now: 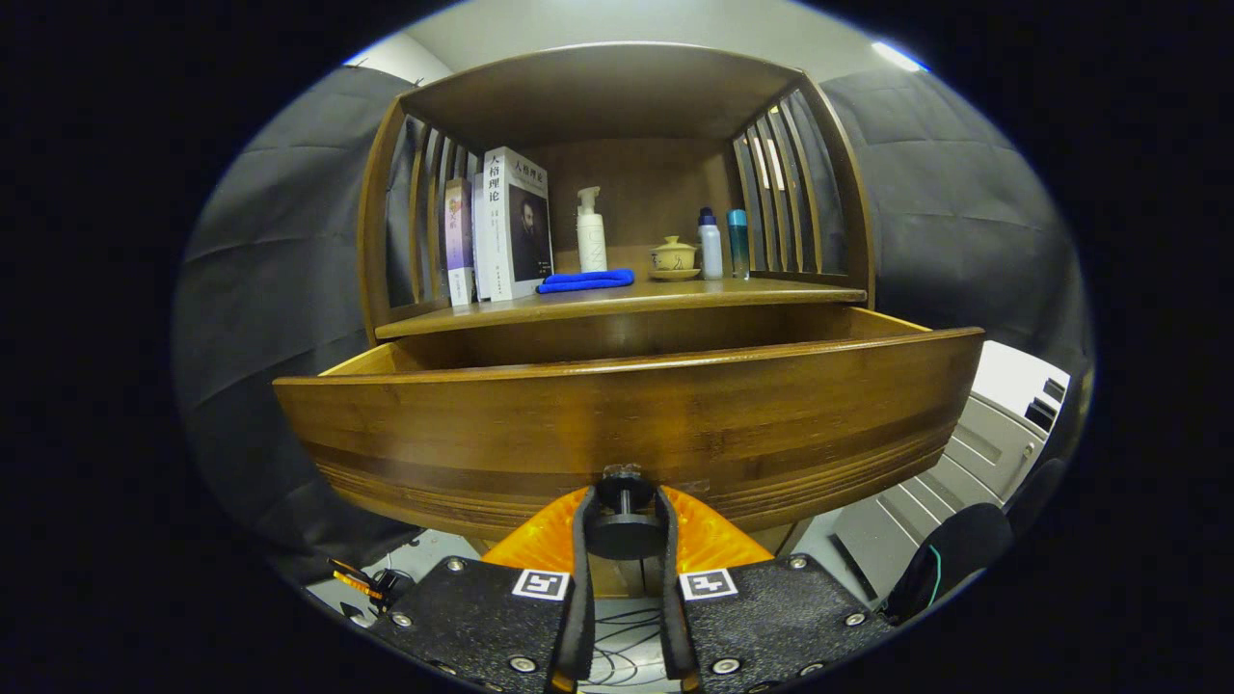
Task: Pull open the drawer, take out the items inside it, and place them on the countertop above the cabinet.
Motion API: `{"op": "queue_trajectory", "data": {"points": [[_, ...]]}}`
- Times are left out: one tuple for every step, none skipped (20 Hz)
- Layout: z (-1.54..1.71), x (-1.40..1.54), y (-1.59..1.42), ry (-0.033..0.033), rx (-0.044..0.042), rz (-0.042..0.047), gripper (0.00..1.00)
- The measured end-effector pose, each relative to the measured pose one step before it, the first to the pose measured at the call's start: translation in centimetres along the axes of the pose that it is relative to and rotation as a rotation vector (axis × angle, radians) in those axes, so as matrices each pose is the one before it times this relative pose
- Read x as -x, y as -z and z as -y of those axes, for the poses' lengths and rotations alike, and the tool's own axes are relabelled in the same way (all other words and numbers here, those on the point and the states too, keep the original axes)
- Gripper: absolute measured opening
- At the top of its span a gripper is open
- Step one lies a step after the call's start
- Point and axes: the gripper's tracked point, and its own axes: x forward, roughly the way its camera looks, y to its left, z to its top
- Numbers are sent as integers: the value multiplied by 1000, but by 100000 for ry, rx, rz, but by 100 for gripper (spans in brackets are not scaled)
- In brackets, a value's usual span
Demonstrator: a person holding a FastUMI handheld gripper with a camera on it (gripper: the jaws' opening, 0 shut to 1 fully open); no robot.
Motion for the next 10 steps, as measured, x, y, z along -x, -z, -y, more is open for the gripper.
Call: {"op": "queue_trajectory", "data": {"points": [[-66,495,96,-331,73,-80,28],[-67,372,66,-150,58,-442,28],[5,542,300,3,202,-302,28],[-9,191,140,312,247,-323,28],[27,273,153,93,44,-546,28],[54,290,76,99,-80,-563,28],[-42,452,197,-114,-593,-104,28],[-39,365,165,-122,-655,-351,28],[-40,368,205,31,-407,-304,28],[-56,346,148,-136,-55,-413,28]]}}
